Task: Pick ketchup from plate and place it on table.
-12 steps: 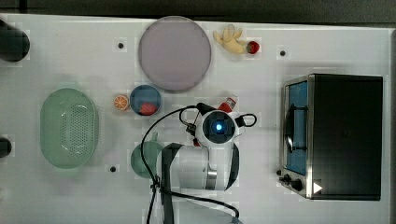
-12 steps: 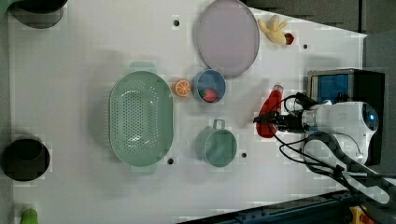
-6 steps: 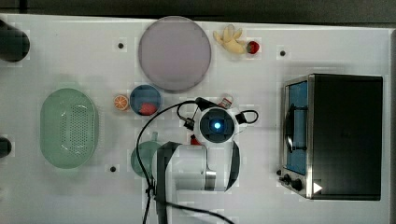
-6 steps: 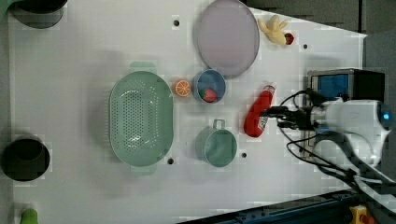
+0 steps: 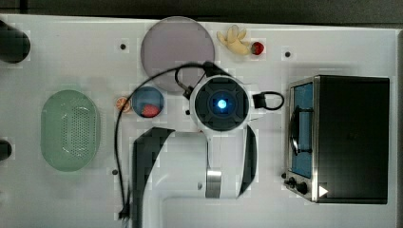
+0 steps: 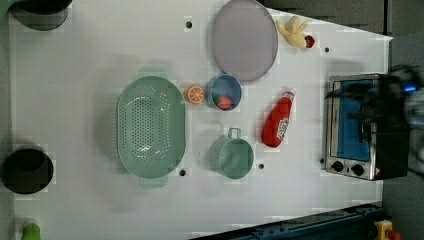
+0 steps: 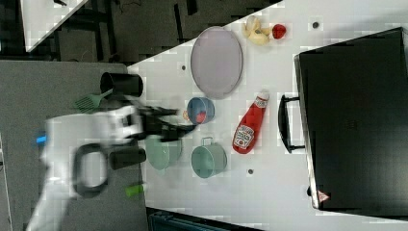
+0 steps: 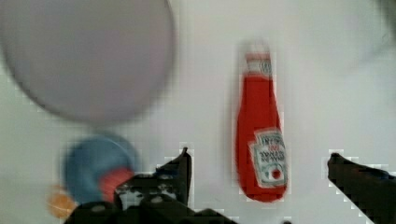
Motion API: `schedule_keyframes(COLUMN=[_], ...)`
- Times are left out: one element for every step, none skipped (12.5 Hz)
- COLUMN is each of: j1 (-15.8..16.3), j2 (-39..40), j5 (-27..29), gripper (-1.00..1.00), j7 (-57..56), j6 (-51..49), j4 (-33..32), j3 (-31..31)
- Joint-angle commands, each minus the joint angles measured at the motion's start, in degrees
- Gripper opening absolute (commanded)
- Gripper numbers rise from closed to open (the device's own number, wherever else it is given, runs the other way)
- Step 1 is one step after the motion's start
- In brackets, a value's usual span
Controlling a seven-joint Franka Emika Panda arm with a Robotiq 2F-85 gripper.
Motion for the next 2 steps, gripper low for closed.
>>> schedule_keyframes(j1=[0.3,0.3], j2=[-5.6,-6.5], j5=[0.7,0.7], gripper=[1.00,1.00], j7=[11.8,12.8], j6=[-12.2,-17.7], j4=[7.6,9.8], j3=[0.6,0.7])
